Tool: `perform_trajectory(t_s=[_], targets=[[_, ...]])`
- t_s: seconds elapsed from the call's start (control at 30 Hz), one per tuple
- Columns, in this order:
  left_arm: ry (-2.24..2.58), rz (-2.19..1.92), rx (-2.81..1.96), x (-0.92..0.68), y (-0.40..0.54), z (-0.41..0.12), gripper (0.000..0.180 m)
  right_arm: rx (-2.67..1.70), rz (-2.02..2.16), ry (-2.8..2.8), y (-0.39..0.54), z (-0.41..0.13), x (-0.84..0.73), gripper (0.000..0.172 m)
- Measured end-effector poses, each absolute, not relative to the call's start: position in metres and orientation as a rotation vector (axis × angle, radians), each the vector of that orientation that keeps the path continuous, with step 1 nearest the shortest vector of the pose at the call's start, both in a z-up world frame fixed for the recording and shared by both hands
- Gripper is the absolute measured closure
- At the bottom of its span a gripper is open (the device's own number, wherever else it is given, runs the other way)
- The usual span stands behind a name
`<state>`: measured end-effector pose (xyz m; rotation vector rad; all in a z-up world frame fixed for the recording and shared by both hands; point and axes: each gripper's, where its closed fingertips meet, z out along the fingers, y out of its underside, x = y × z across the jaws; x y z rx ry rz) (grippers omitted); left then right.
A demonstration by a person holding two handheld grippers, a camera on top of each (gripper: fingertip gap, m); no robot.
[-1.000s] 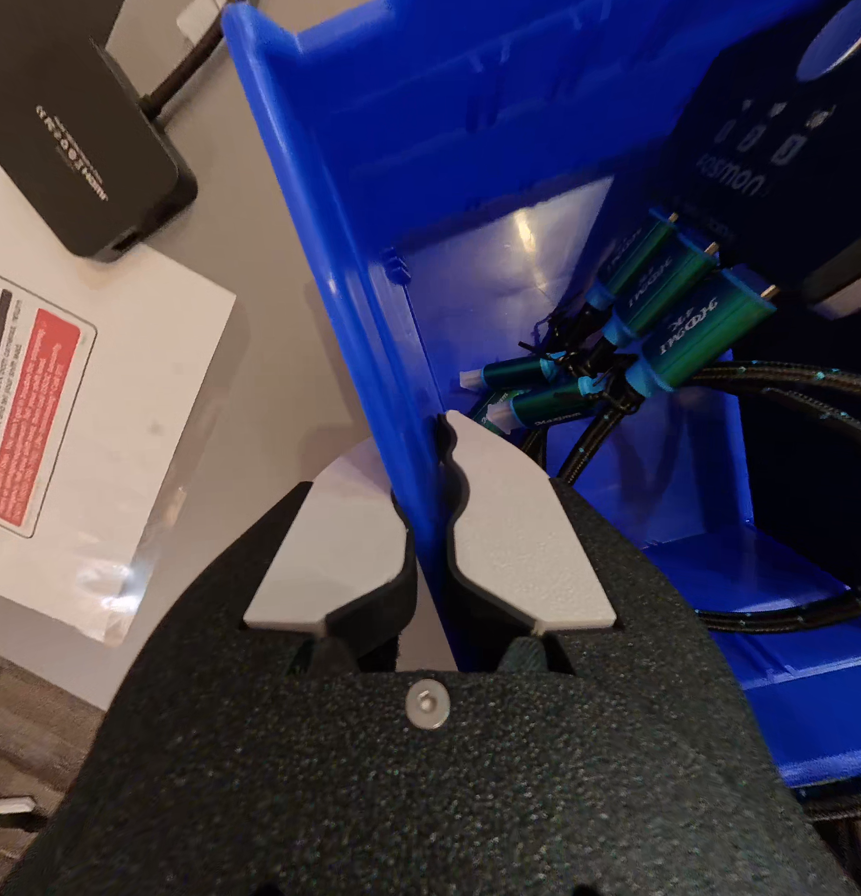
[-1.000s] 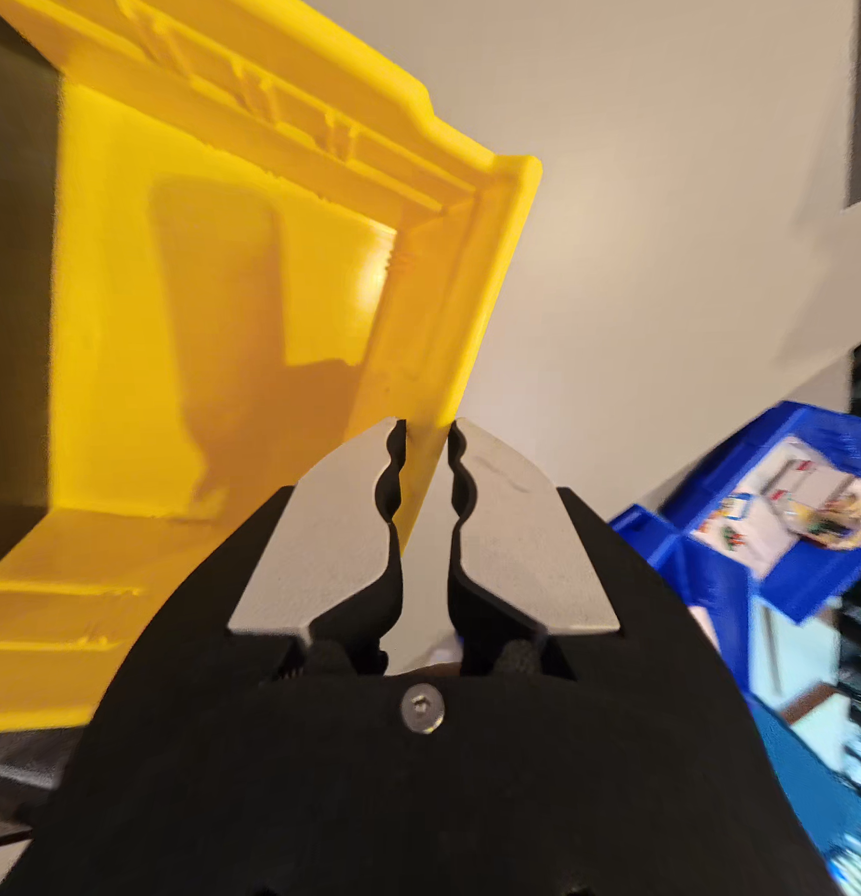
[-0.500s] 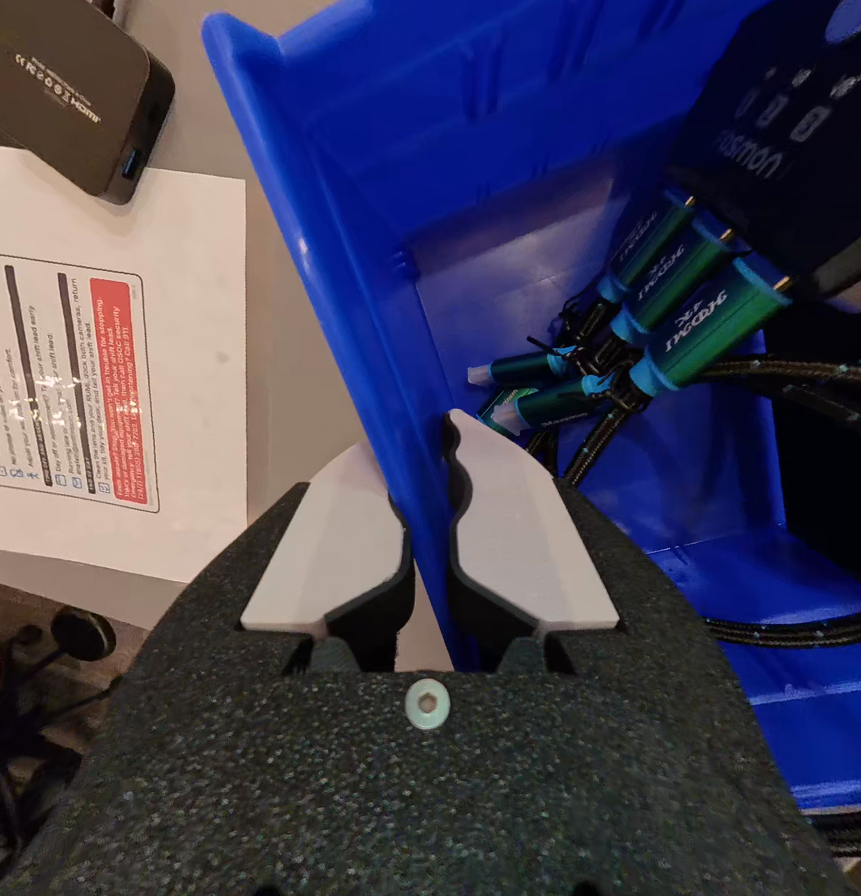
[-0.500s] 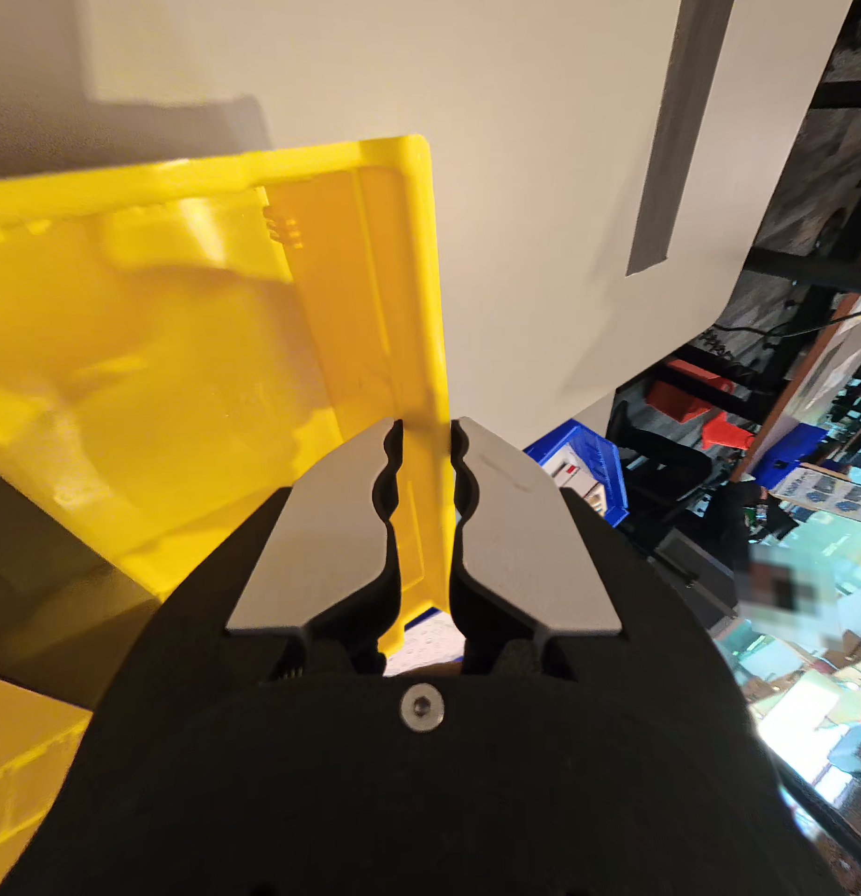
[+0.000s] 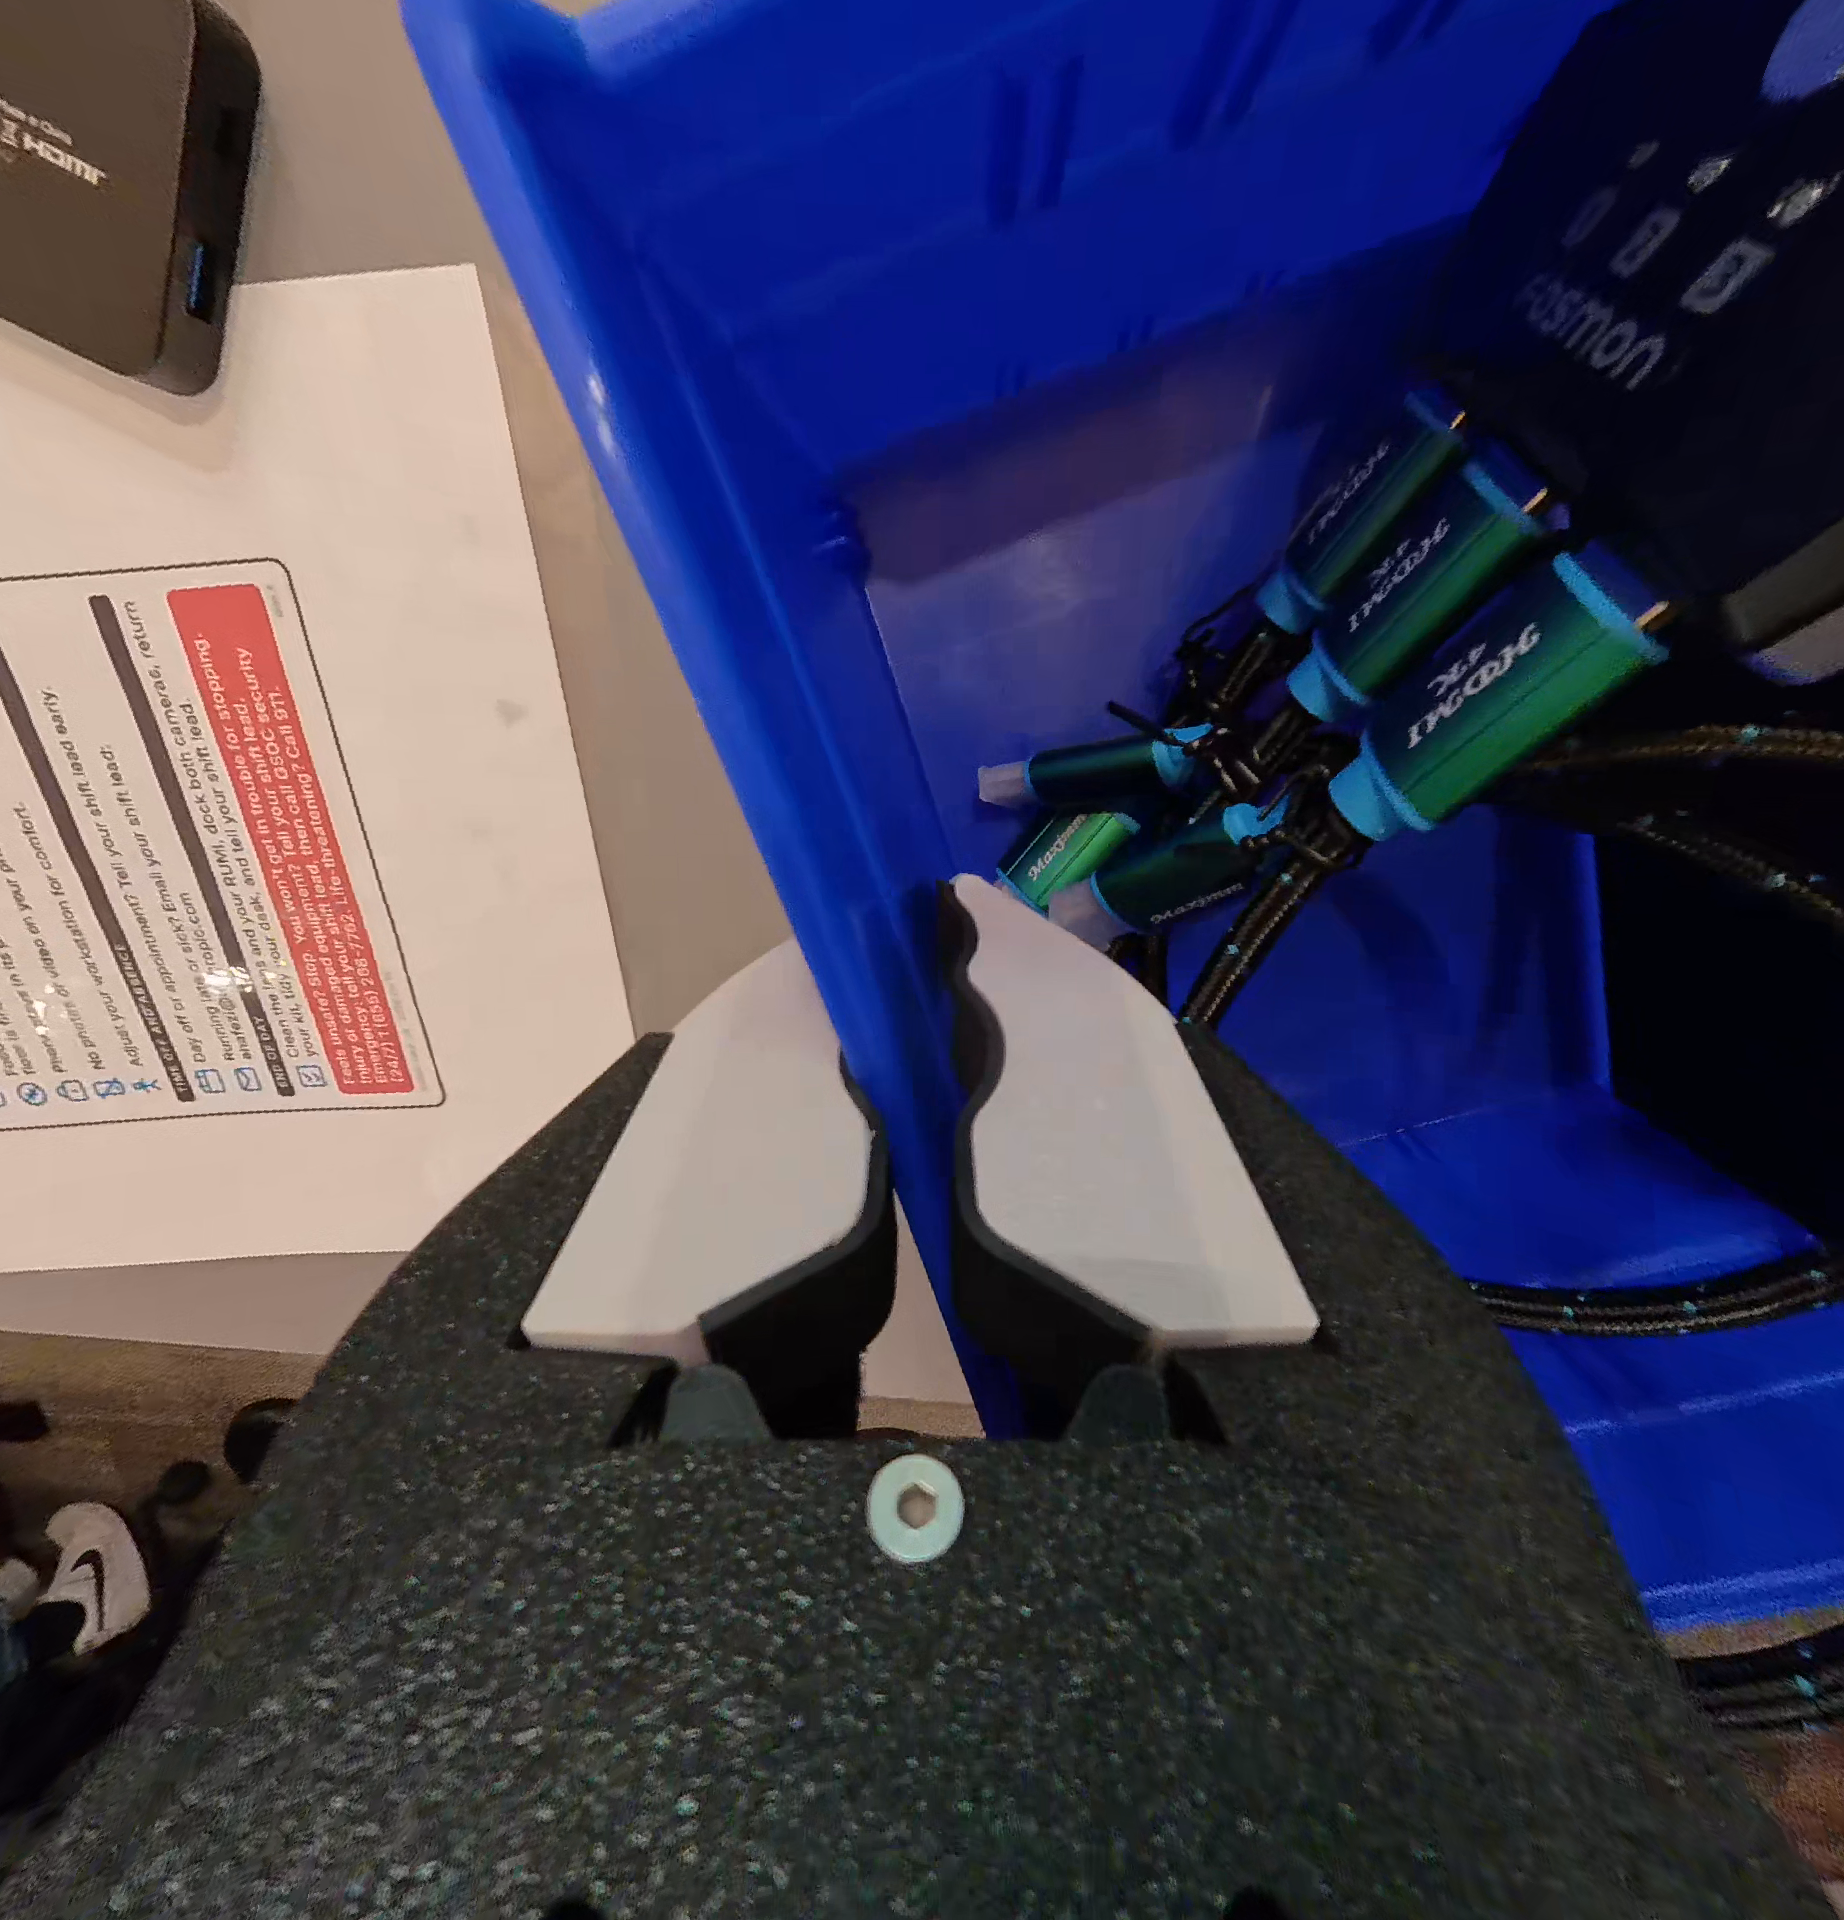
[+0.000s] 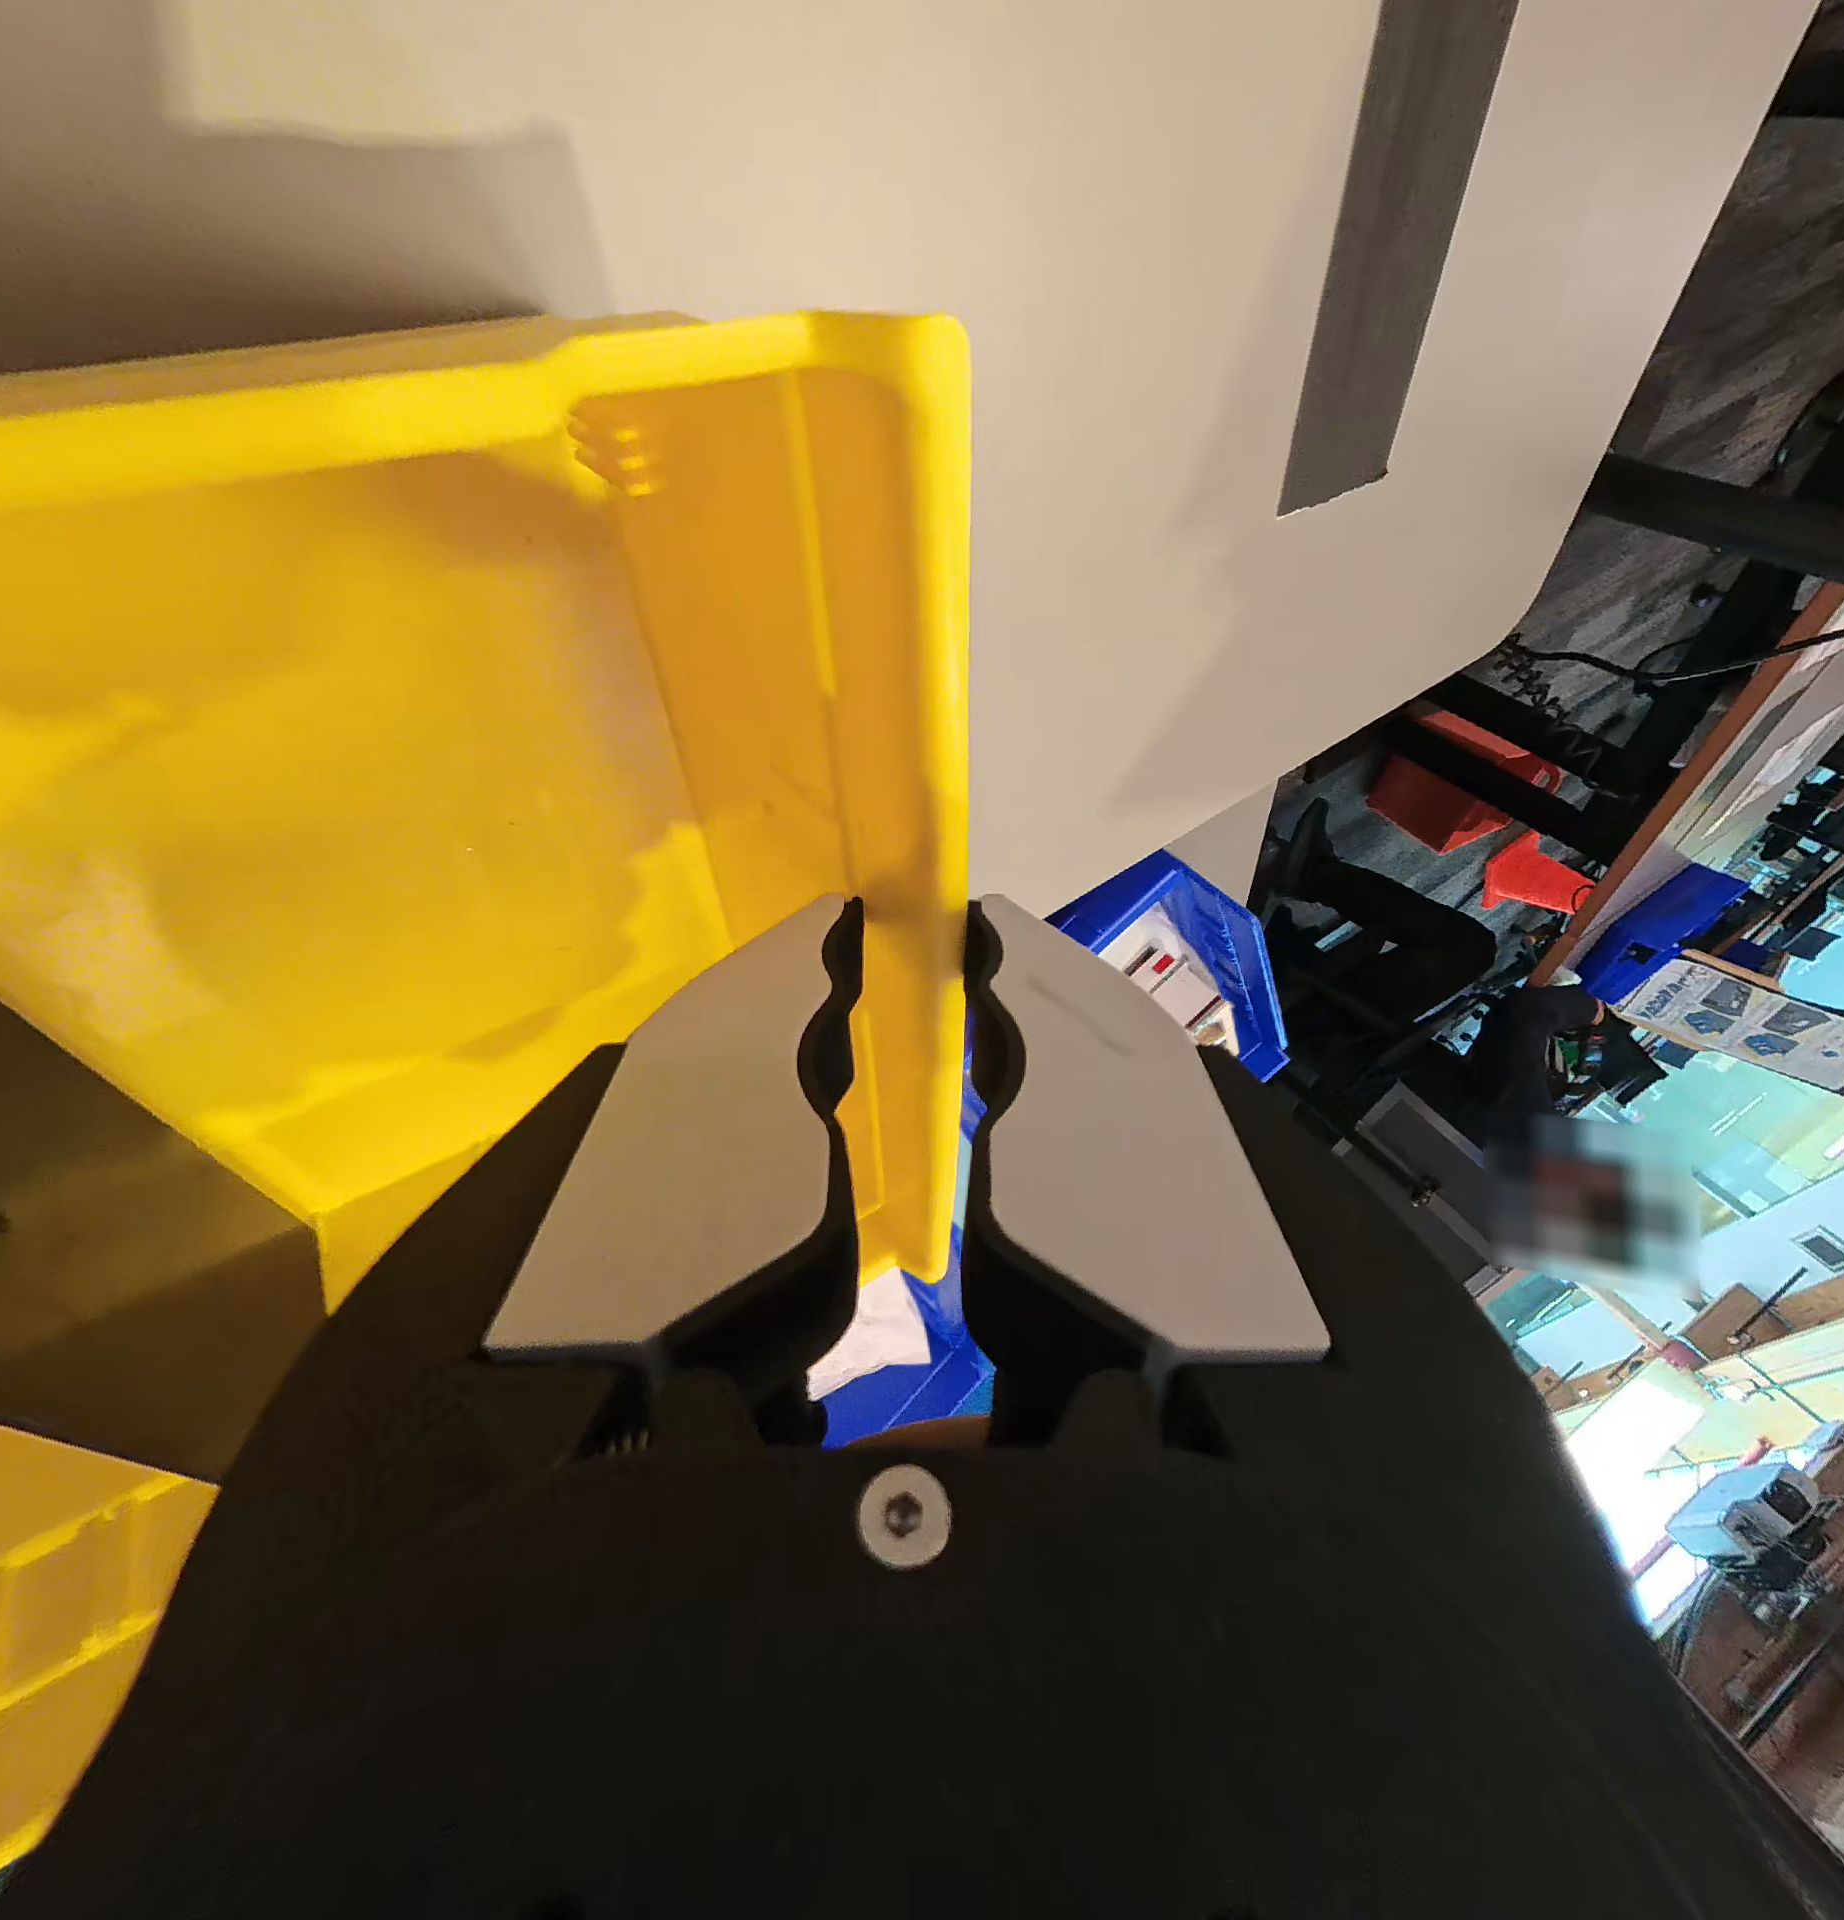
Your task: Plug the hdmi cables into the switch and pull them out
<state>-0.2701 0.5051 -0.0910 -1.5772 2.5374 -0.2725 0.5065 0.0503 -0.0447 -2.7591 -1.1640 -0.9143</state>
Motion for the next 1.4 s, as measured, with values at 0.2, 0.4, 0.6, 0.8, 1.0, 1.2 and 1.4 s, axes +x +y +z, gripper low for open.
perform_trajectory(t_s=[0.2,0.4,0.6,0.8,1.0,1.2,1.4], targets=[[2.617,-0.190,-1.484,-0.270,0.514,-0.091,0.173,-2.694,-0.968,-1.225,0.069,-0.043,0.518,0.153],[2.671,-0.118,-1.393,-0.271,0.520,-0.091,0.172,-2.631,-1.030,-1.293,0.086,-0.043,0.527,0.152],[2.707,-0.056,-1.348,-0.277,0.528,-0.090,0.171,-2.569,-1.041,-1.397,0.086,-0.041,0.530,0.152],[2.790,0.025,-1.303,-0.286,0.542,-0.090,0.171,-2.602,-1.051,-1.403,0.064,-0.042,0.546,0.151],[2.857,0.088,-1.262,-0.284,0.553,-0.089,0.171,-2.620,-1.062,-1.339,0.069,-0.043,0.558,0.151],[2.868,0.134,-1.247,-0.284,0.557,-0.089,0.170,-2.658,-1.077,-1.255,0.075,-0.043,0.573,0.151],[2.876,0.172,-1.220,-0.287,0.559,-0.089,0.168,-2.686,-1.090,-1.206,0.071,-0.042,0.583,0.151]])
